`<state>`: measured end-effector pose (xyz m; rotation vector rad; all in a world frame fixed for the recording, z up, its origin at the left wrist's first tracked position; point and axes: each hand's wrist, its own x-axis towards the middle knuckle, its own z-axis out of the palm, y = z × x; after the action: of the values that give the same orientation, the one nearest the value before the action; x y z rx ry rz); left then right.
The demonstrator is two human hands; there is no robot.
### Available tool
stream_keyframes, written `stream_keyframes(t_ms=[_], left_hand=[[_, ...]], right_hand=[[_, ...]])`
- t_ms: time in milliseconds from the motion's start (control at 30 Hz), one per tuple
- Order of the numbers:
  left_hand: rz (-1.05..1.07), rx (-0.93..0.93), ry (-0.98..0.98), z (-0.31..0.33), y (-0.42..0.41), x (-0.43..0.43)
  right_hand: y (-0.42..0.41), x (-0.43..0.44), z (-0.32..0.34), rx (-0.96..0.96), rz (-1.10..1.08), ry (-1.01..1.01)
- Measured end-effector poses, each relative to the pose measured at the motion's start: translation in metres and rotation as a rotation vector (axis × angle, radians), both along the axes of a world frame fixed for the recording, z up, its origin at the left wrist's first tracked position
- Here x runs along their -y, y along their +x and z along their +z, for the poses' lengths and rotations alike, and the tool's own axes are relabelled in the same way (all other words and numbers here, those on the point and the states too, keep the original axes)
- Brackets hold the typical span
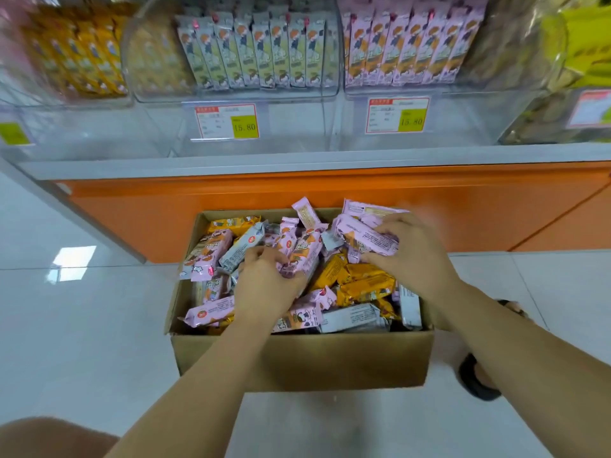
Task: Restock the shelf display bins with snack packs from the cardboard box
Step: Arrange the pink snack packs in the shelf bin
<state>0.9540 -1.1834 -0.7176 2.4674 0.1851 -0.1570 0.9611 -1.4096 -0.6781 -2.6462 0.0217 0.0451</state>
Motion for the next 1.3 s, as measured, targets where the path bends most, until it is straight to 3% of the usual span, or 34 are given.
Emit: stream_keyframes(t_ms=[267,367,467,767,867,1033,1200,1300], left_hand=[[0.055,-0.005,-0.124,0.001,0.004,0.011],[-0.009,-0.05,0.001,0.002,0.006,0.022],[-0.009,-0.057,0.08,0.006,0.008,0.031],[0.221,-0.002,0.02,0.02,-0.008,0.055],[0.253,-0.002,0.015,0.021,-0.013,0.07],[0.298,-0.022,0.036,0.017,-0.012,0.079],[0.277,-0.012,0.014,0.012,-0.01,0.069],[0.279,0.002,0.008,0.009,-0.014,0.069]], right_hand=[[0.037,-0.003,0.0,0.171,0.125,0.027],[0.032,-0.008,-0.004,0.098,0.208,-0.036],[0.025,-0.006,-0.016,0.002,0.276,0.033],[0.038,0.021,-0.021,-0.077,0.415,0.078],[0.049,0.036,-0.02,-0.06,0.4,-0.068],[0.069,0.046,-0.02,-0.005,0.203,-0.137],[0.076,0.043,-0.024,-0.011,0.136,-0.259],[0.073,0.053,-0.029,0.063,0.132,-0.227]])
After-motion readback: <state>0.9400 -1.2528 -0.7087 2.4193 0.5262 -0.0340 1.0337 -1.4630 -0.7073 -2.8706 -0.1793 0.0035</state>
